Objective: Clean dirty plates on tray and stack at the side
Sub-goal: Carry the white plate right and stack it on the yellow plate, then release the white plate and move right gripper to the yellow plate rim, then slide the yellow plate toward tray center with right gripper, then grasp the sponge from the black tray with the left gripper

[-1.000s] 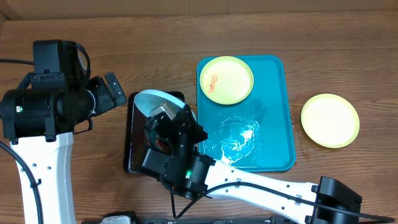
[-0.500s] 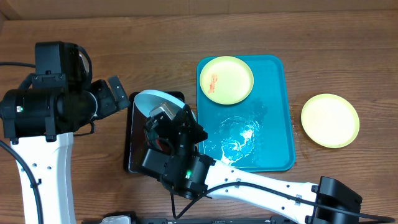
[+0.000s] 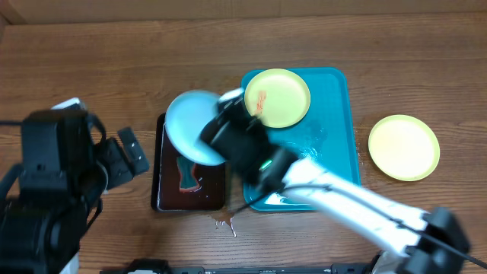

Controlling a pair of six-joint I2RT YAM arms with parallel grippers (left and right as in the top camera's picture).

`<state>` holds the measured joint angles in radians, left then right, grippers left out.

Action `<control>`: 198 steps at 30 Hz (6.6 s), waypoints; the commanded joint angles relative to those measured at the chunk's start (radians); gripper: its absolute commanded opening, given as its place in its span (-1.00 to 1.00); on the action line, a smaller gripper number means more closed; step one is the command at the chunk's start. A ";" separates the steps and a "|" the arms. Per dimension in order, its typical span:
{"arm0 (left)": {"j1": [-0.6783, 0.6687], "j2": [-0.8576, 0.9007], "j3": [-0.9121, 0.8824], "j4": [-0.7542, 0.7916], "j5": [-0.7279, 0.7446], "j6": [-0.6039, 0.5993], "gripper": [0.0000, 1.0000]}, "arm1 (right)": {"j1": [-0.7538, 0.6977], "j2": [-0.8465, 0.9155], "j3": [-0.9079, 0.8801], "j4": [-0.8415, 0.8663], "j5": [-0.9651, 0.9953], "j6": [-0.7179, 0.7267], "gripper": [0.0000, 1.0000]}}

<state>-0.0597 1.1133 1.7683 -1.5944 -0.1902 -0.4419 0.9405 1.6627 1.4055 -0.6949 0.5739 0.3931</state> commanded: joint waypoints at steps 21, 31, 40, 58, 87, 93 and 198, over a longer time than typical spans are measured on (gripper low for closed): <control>-0.006 0.067 0.016 0.002 -0.030 -0.015 1.00 | -1.448 0.002 0.013 -0.505 -0.805 0.043 -0.92; -0.006 0.122 0.016 -0.039 -0.027 0.003 0.99 | -1.476 0.015 -0.260 -0.323 -0.683 0.061 -0.92; -0.006 0.121 0.016 -0.058 -0.030 -0.012 1.00 | -1.497 0.015 -0.262 -0.348 -0.618 0.104 -0.74; -0.006 0.116 0.016 -0.034 -0.030 -0.055 1.00 | -1.229 -0.223 -0.129 -0.366 -1.041 -0.264 -0.22; -0.006 0.130 0.016 -0.024 -0.018 -0.093 1.00 | -0.700 0.352 -0.132 0.339 -0.579 -0.263 -0.29; -0.006 0.130 0.016 -0.025 -0.019 -0.093 1.00 | -0.700 0.355 -0.132 0.302 -0.621 -0.262 -0.92; -0.108 0.494 -0.462 0.415 0.128 0.099 -0.91 | -0.800 -0.223 -0.464 -0.146 -0.771 -0.114 -0.21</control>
<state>-0.1642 1.6176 1.2915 -1.1759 -0.0486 -0.3630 0.1390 1.3834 0.9676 -0.8684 -0.1482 0.3122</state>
